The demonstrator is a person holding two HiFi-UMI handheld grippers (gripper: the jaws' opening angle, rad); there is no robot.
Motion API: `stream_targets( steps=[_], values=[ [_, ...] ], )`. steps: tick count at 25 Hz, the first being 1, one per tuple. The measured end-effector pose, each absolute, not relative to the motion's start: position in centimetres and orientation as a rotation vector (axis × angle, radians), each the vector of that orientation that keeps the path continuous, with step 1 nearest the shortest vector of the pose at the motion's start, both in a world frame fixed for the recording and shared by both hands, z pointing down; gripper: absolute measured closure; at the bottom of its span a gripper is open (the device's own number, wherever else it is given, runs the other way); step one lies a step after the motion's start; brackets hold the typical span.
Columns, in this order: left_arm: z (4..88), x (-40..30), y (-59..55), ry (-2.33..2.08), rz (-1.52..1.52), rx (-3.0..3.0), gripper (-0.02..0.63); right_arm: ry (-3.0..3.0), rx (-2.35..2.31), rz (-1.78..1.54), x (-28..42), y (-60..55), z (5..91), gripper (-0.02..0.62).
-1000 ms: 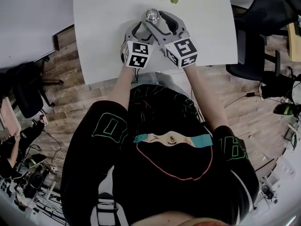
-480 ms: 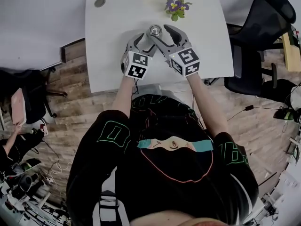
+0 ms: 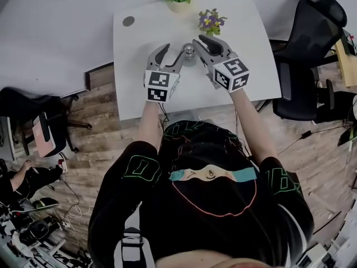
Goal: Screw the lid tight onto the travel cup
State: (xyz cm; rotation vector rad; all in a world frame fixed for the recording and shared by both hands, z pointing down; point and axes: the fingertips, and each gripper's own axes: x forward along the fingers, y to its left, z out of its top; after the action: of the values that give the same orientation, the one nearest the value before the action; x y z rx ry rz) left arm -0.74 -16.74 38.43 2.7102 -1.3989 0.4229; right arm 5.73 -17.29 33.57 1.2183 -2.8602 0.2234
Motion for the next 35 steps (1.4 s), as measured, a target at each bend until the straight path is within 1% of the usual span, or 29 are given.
stream_targets(
  steps=[2, 5, 7, 9, 12, 15, 23, 27, 29, 35],
  values=[
    [36.1, -1.2, -17.9, -1.443, 0.366, 2.714, 0.390, -2.884, 1.233, 0.221, 5.8, -18.1, 32.3, 0.496],
    [32.9, -1.7, -19.7, -1.508, 0.263, 2.696, 0.430, -2.890, 1.264, 0.186, 6.1, -19.3, 30.4, 0.534],
    [30.1, -2.0, -20.4, -1.558, 0.174, 2.696, 0.474, -2.903, 1.301, 0.160, 6.5, -20.1, 28.6, 0.552],
    [26.9, -1.9, -20.6, -1.599, 0.073, 2.718, 0.535, -2.930, 1.355, 0.149, 7.1, -20.9, 26.6, 0.566],
    [22.9, -1.7, -21.0, -1.635, -0.027, 2.766, 0.543, -2.963, 1.438, 0.134, 8.1, -22.1, 23.8, 0.591],
    [20.2, -2.0, -22.0, -1.662, -0.137, 2.735, 0.598, -2.997, 1.501, 0.140, 8.9, -22.9, 21.2, 0.591],
    [16.5, -1.8, -24.8, -1.622, -0.316, 2.638, 0.598, -2.963, 1.605, 0.140, 9.7, -24.4, 16.7, 0.591],
    [15.3, -1.5, -24.7, -1.484, -0.414, 2.596, 0.600, -2.965, 1.725, 0.303, 11.5, -24.1, 14.9, 0.591],
    [15.1, -1.8, -24.9, -1.504, -0.408, 2.597, 0.600, -2.982, 1.775, 0.324, 12.5, -23.6, 13.9, 0.592],
    [16.2, -2.8, -25.6, -1.635, -0.308, 2.605, 0.600, -2.834, 1.807, 0.170, 13.4, -24.1, 16.0, 0.592]
  ],
)
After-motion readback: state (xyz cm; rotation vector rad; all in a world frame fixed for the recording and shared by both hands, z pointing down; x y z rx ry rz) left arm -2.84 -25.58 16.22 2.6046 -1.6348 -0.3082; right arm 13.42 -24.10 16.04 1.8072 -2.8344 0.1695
